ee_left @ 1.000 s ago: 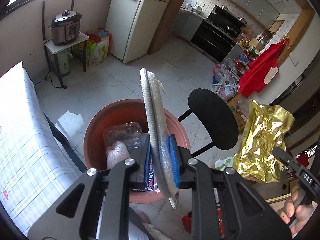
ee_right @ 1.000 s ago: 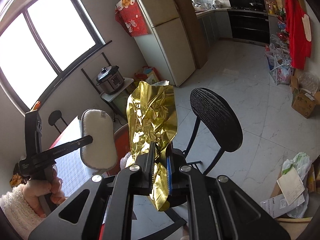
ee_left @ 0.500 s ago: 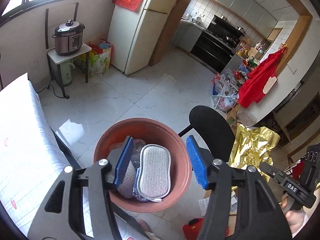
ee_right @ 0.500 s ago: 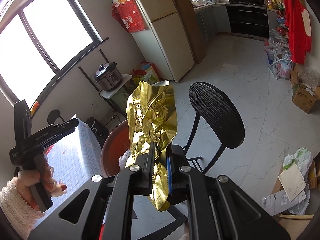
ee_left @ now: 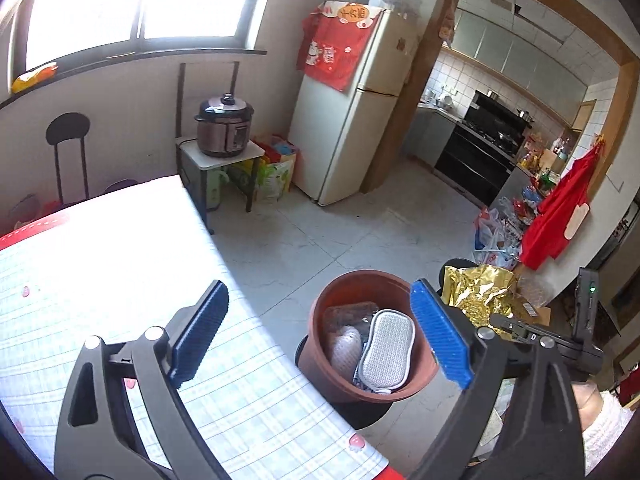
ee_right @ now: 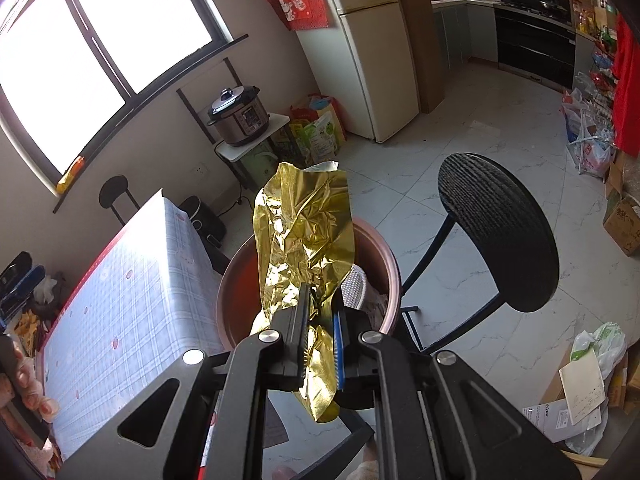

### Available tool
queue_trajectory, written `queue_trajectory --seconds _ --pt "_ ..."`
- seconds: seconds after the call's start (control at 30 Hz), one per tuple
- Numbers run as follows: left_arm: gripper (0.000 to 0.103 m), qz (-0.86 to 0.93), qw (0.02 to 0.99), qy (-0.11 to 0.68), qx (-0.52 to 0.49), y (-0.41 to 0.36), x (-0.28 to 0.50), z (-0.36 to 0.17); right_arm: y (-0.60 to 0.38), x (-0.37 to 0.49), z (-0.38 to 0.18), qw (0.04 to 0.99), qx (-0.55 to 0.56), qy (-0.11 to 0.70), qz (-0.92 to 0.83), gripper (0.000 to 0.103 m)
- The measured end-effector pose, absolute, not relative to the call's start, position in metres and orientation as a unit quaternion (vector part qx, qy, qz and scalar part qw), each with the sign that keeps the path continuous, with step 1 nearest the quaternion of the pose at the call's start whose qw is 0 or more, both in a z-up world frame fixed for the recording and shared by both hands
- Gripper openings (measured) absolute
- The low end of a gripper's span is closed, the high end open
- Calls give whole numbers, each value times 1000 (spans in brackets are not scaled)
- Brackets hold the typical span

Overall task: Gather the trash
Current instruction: 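Open the right tool to drop the gold foil into the bin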

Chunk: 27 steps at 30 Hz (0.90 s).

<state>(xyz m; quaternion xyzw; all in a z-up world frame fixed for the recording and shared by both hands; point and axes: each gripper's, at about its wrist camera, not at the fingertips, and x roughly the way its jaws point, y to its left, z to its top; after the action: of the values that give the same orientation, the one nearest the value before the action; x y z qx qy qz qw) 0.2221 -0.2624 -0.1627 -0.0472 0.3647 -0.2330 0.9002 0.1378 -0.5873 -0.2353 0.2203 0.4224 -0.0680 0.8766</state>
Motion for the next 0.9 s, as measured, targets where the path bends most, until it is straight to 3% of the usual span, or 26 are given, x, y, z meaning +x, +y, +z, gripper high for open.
queue_trajectory --seconds 0.37,0.67,0.7,0.77,0.9 --pt "95 -142 919 361 -71 -167 197 -151 -553 179 -260 855 233 460 -52 11" --pt "95 -119 924 357 -68 -138 183 -141 -533 211 -275 852 179 488 -54 15" --pt "95 -120 924 356 -67 -136 182 -140 -529 214 -275 854 163 490 -53 17" --pt "95 -124 924 355 -66 -135 180 -138 -525 215 -269 858 139 491 -64 48" --pt "95 -135 926 347 -64 -133 177 -133 -520 206 -241 870 126 470 -73 69"
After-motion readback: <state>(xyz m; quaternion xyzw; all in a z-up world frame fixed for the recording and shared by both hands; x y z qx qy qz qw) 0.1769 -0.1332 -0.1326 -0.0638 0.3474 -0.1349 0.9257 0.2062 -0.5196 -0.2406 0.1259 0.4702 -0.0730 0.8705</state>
